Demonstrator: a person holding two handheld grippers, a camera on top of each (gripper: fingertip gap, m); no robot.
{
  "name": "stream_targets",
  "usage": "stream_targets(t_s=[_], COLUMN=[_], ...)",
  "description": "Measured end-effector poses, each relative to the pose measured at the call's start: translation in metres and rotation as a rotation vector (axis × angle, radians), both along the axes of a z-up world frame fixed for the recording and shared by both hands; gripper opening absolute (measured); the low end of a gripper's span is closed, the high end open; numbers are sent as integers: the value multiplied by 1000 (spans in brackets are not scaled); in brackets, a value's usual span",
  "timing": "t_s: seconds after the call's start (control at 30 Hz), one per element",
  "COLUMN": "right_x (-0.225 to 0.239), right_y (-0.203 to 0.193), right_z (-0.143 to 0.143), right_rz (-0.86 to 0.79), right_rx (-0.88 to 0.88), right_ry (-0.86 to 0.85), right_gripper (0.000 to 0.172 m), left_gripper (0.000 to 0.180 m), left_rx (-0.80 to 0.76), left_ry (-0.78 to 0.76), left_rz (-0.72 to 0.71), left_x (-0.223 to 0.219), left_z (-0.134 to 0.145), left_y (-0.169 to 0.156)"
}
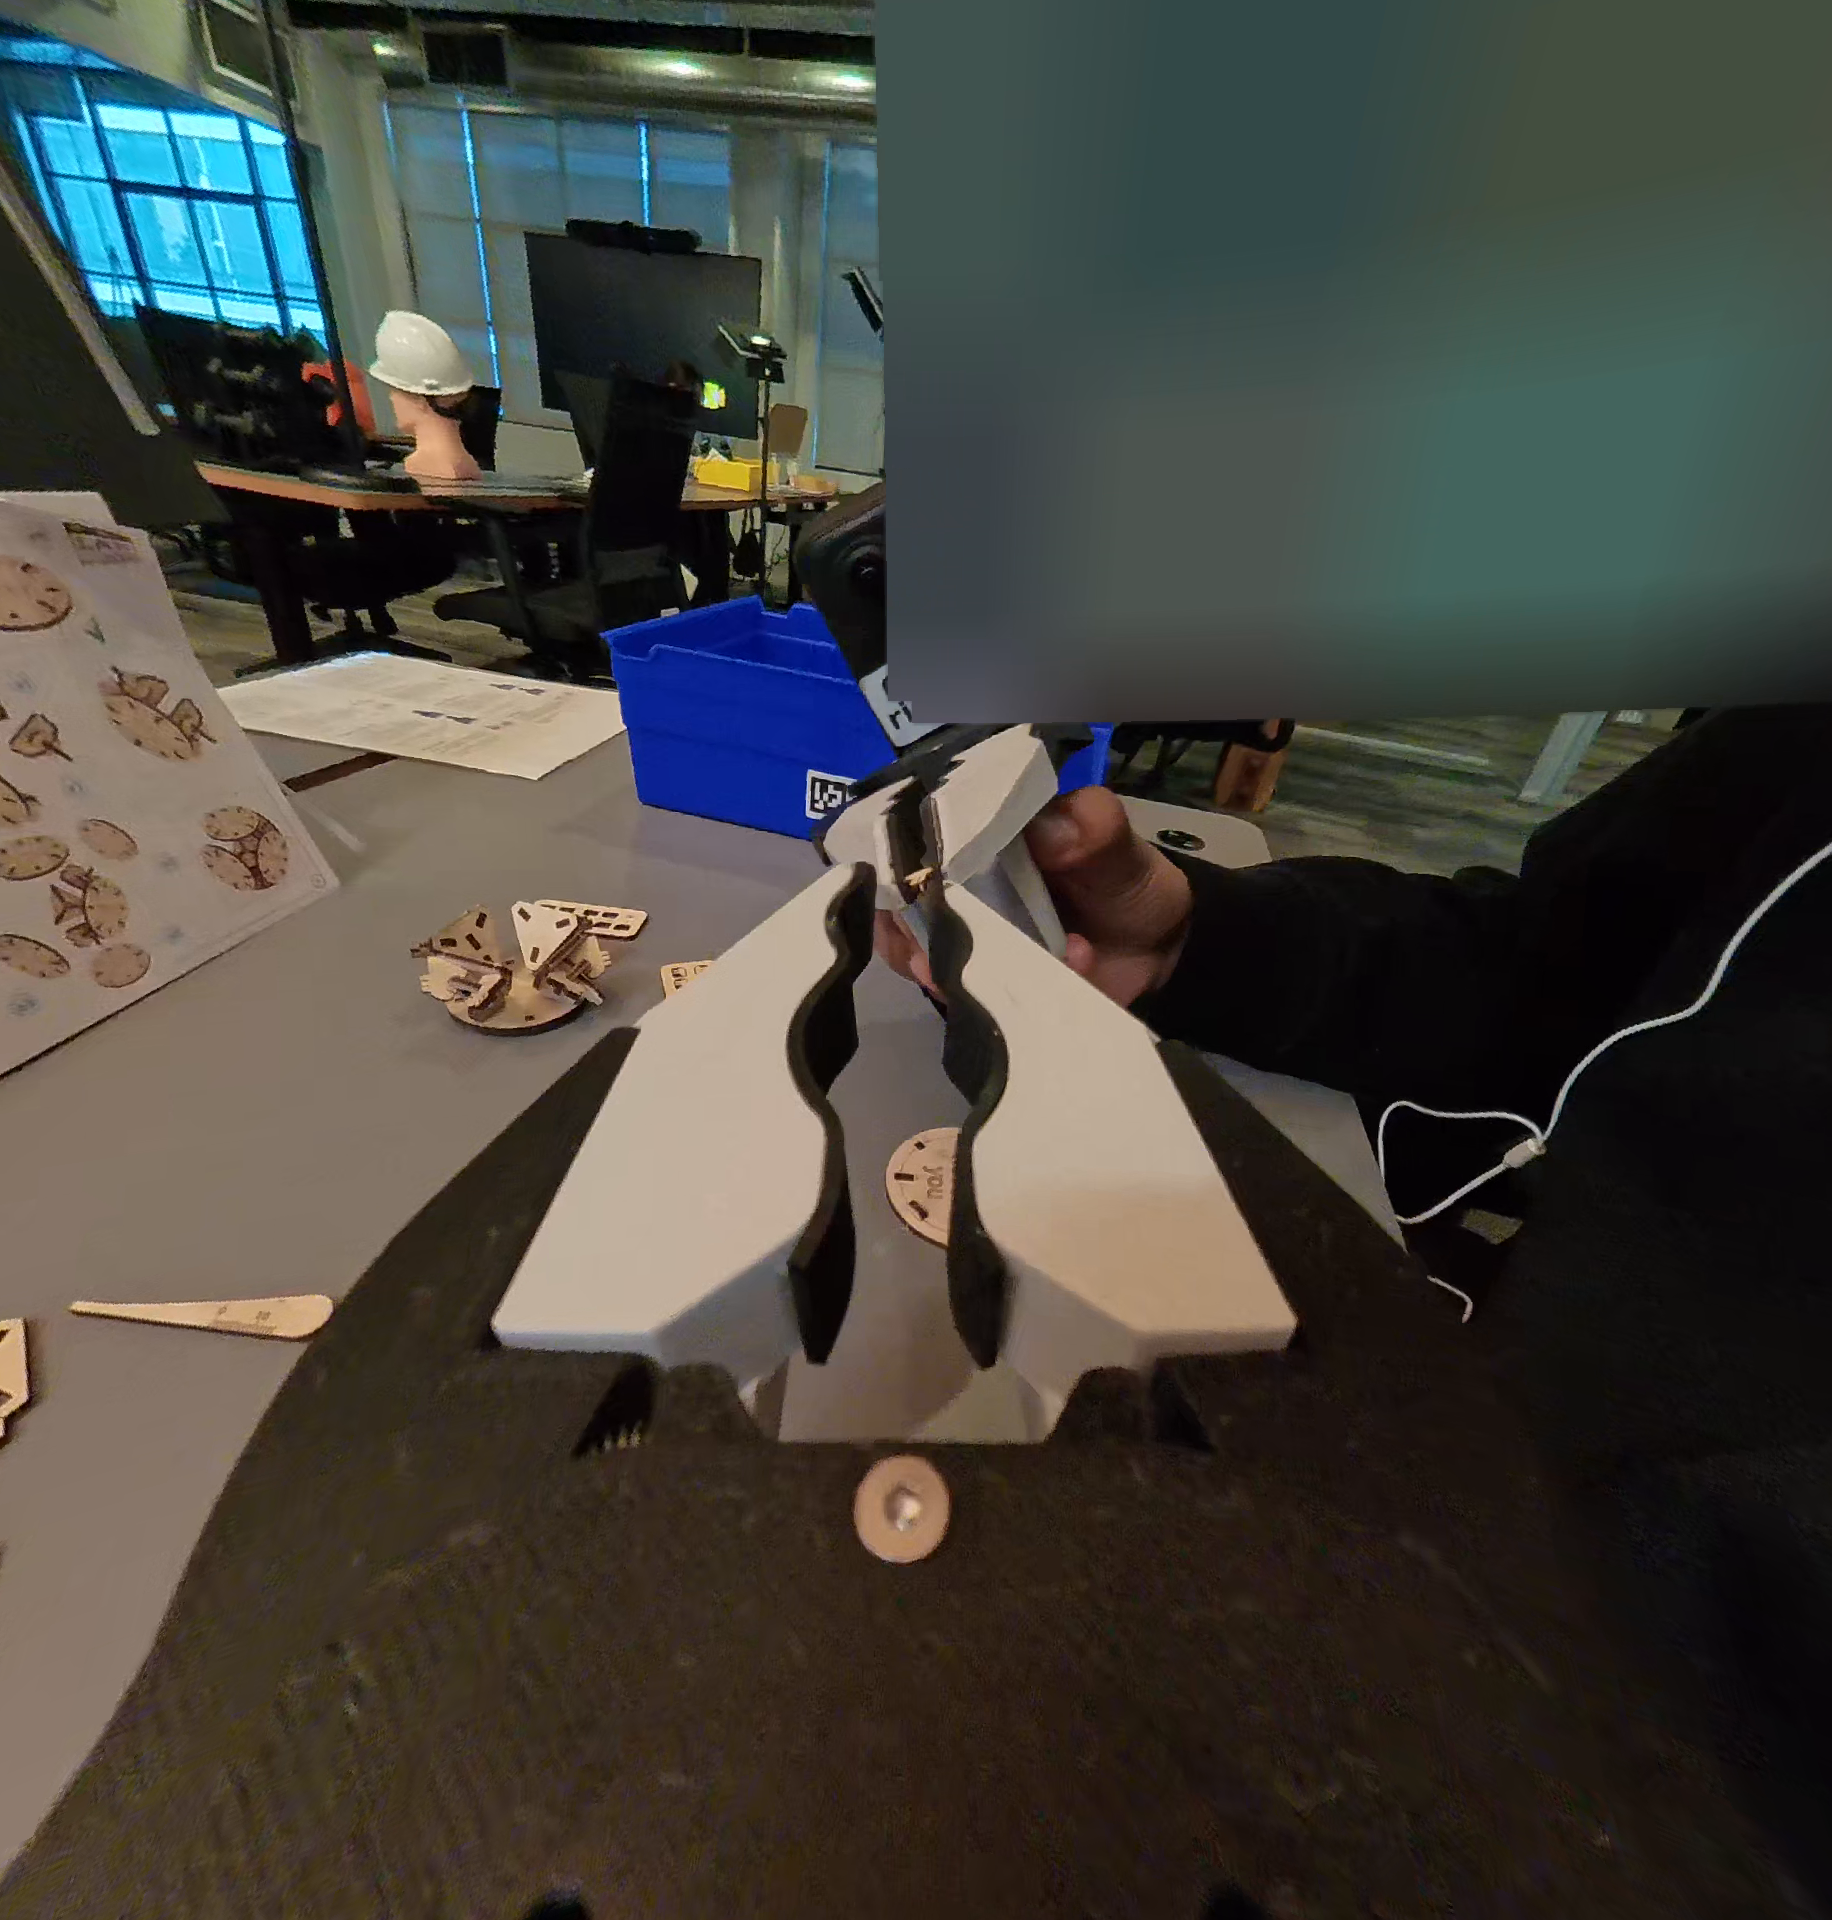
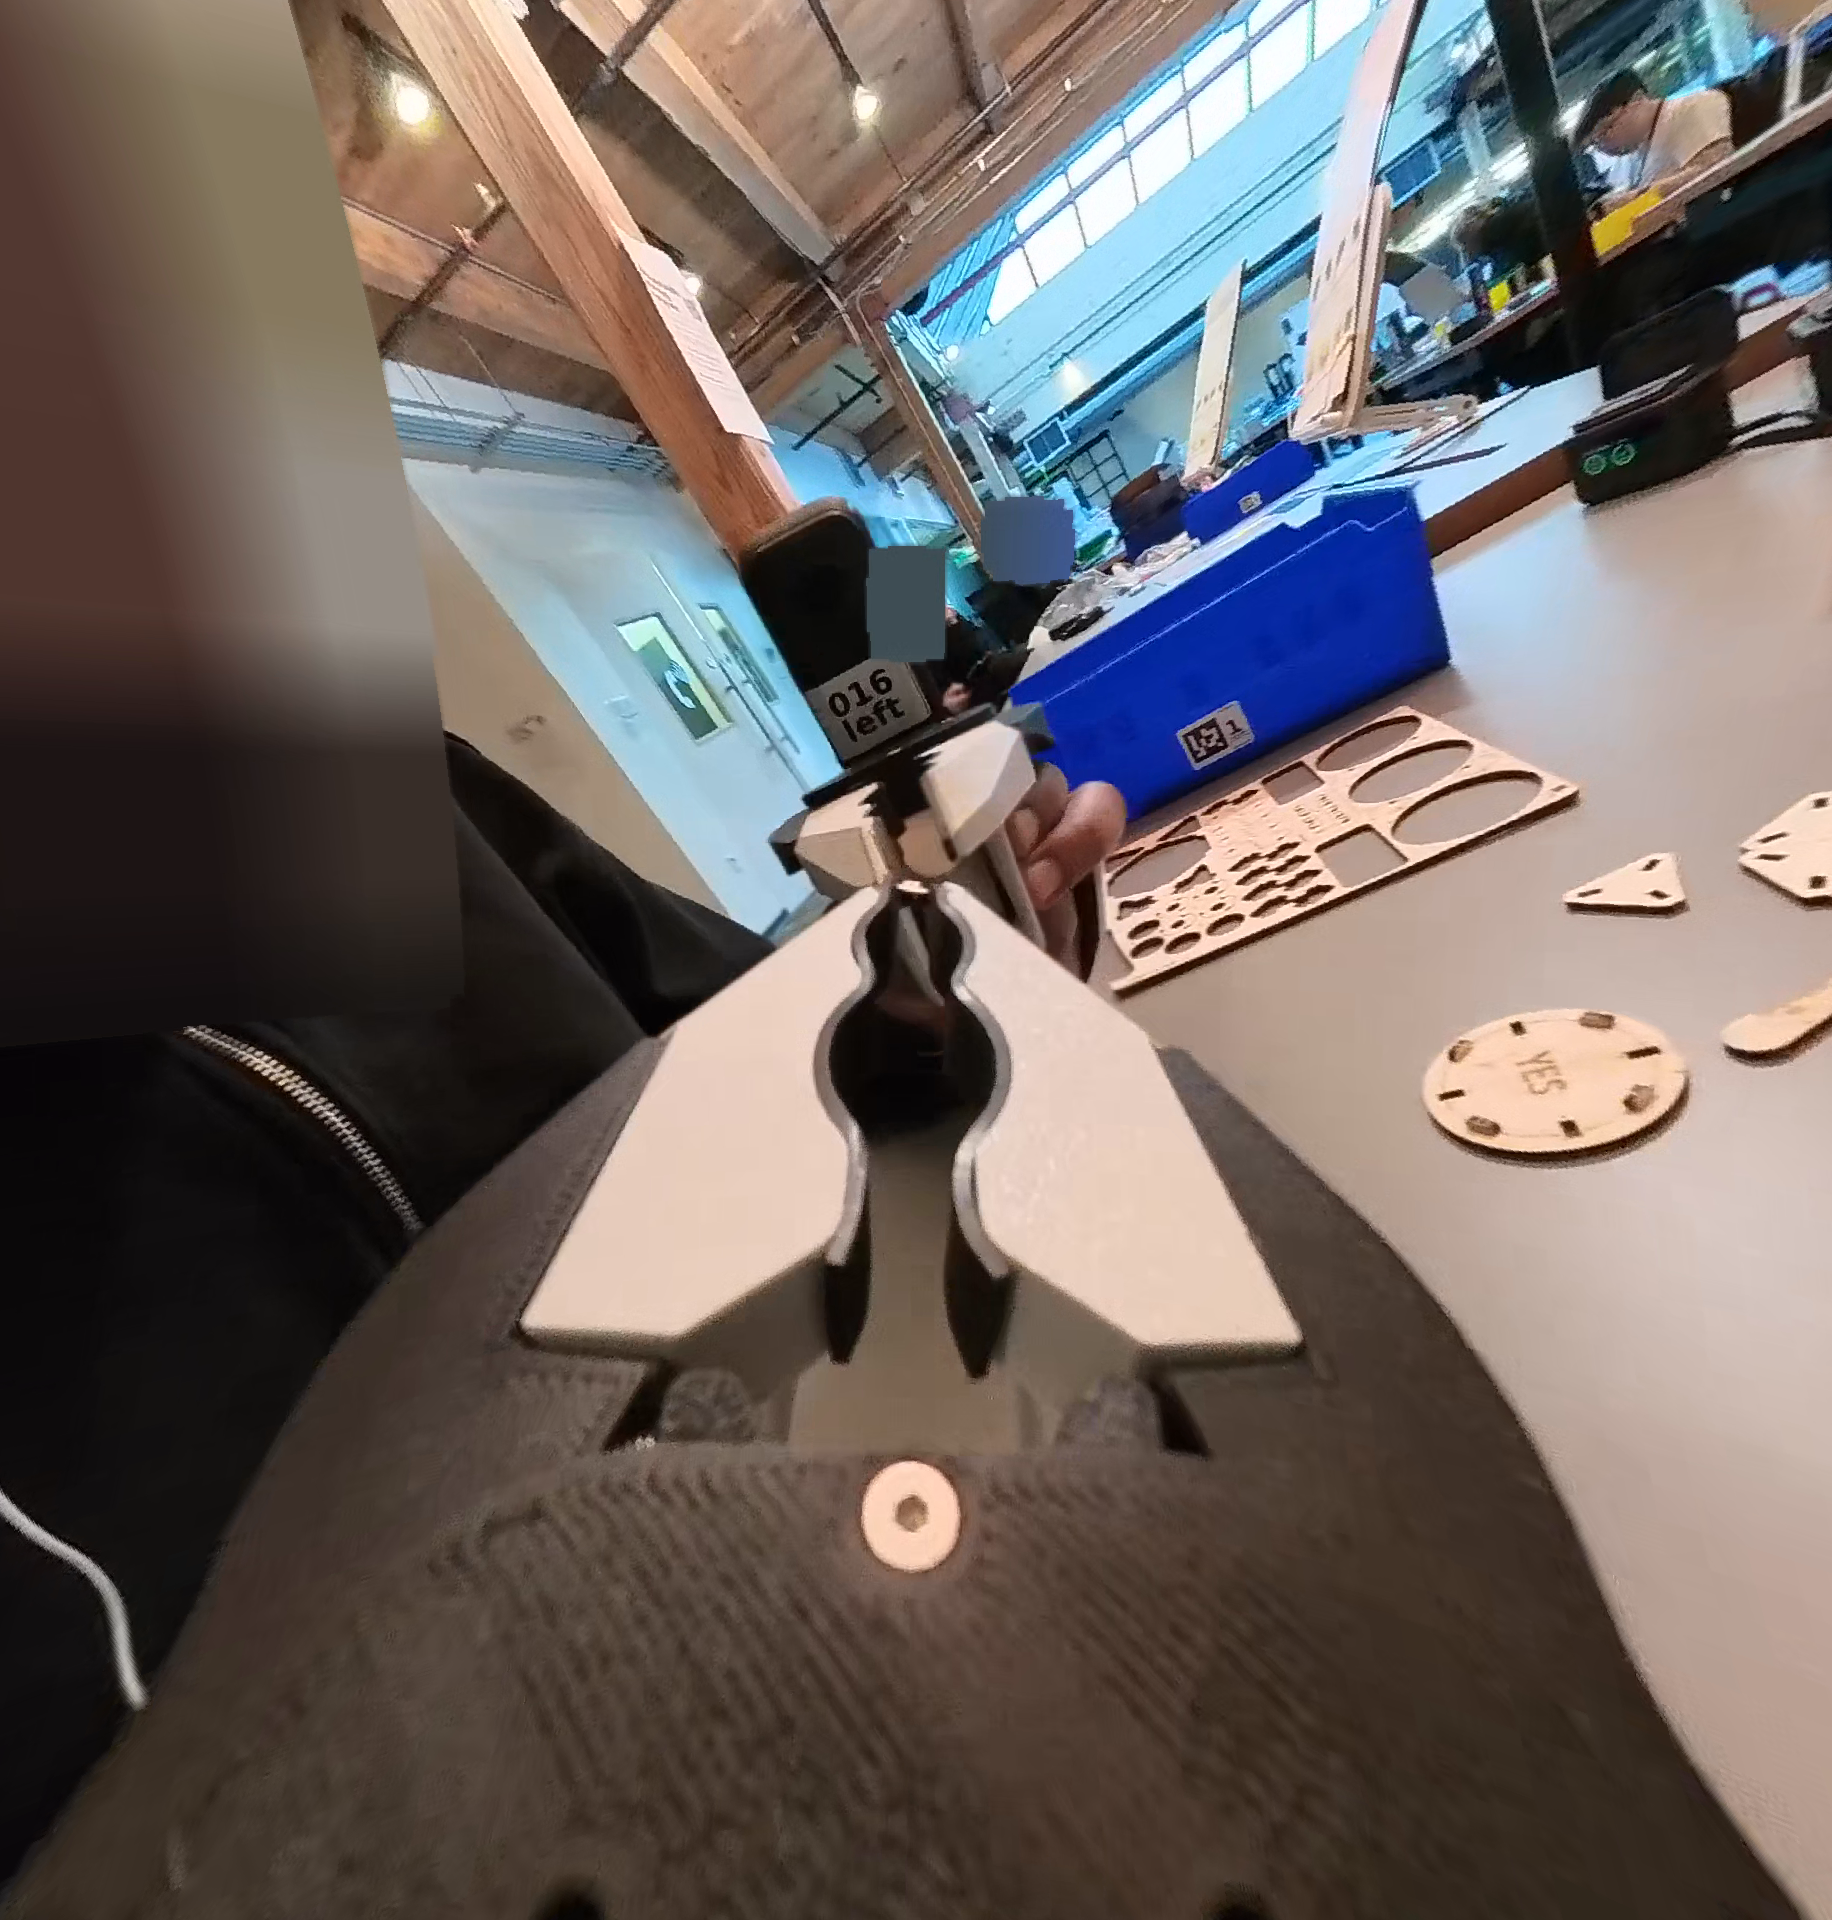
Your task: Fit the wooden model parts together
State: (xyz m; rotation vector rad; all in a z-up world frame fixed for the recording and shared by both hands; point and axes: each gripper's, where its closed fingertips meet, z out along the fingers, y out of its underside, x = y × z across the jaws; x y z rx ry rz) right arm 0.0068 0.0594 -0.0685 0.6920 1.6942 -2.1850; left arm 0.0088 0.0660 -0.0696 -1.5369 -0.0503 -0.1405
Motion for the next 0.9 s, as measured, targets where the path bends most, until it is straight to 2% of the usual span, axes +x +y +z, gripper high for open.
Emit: stream_targets(t_s=[0.17, 0.37, 0.9], right_x=[0, -1, 0], right_y=[3, 6, 2], right_z=[0, -4, -14], right_rz=[52, 203, 250], right_rx=[-57, -213, -207], right_ry=[-87, -344, -419], right_gripper=[3, 3, 3], left_gripper=[0, 3, 0], left_rx=[-6, -66, -91], left_ry=[87, 197, 294], left_rz=[22, 61, 109], left_x=[3, 6, 5], left_z=[0, -10, -14], left_y=[0, 5, 7])
